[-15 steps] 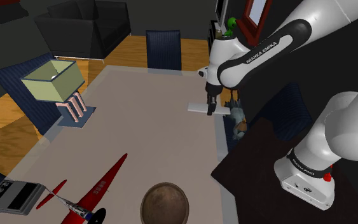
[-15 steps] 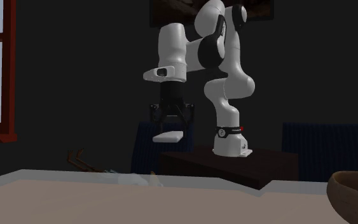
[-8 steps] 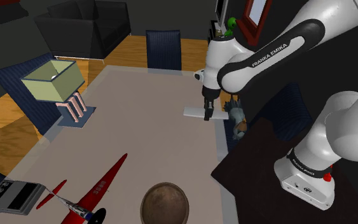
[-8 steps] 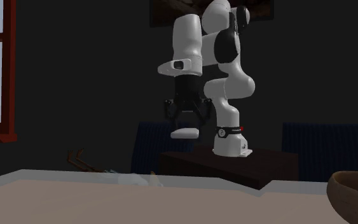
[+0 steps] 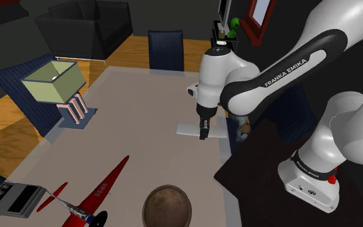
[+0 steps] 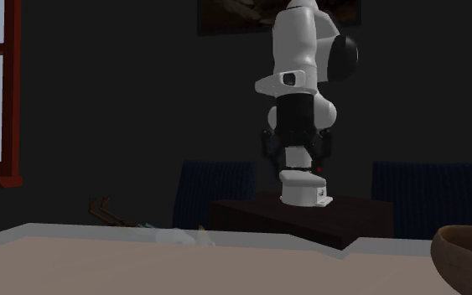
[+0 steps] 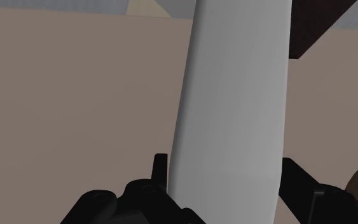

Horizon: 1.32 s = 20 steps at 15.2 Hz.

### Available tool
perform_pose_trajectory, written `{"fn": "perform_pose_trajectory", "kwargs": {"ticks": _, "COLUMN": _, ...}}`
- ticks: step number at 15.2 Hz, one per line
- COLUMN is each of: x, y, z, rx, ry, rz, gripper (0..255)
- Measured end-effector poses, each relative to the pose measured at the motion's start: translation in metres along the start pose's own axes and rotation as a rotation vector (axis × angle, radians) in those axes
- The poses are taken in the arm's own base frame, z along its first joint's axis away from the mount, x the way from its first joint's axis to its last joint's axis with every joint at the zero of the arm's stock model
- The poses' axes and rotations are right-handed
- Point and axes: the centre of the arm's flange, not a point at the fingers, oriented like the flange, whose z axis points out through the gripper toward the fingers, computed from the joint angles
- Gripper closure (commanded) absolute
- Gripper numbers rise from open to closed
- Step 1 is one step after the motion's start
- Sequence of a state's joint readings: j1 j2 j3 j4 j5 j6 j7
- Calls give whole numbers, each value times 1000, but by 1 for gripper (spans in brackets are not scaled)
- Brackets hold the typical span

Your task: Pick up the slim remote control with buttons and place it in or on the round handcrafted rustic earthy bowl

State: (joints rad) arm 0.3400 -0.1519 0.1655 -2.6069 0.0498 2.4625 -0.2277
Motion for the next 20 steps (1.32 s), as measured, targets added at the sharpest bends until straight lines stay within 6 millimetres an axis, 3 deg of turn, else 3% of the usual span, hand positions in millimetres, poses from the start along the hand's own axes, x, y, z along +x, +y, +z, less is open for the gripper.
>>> {"fn": "perform_pose_trajectory", "kwargs": {"ticks": 20, "x": 92, "y": -245, "z": -3, "rx": 1, "ry": 0, "rz": 1, "gripper": 255}}
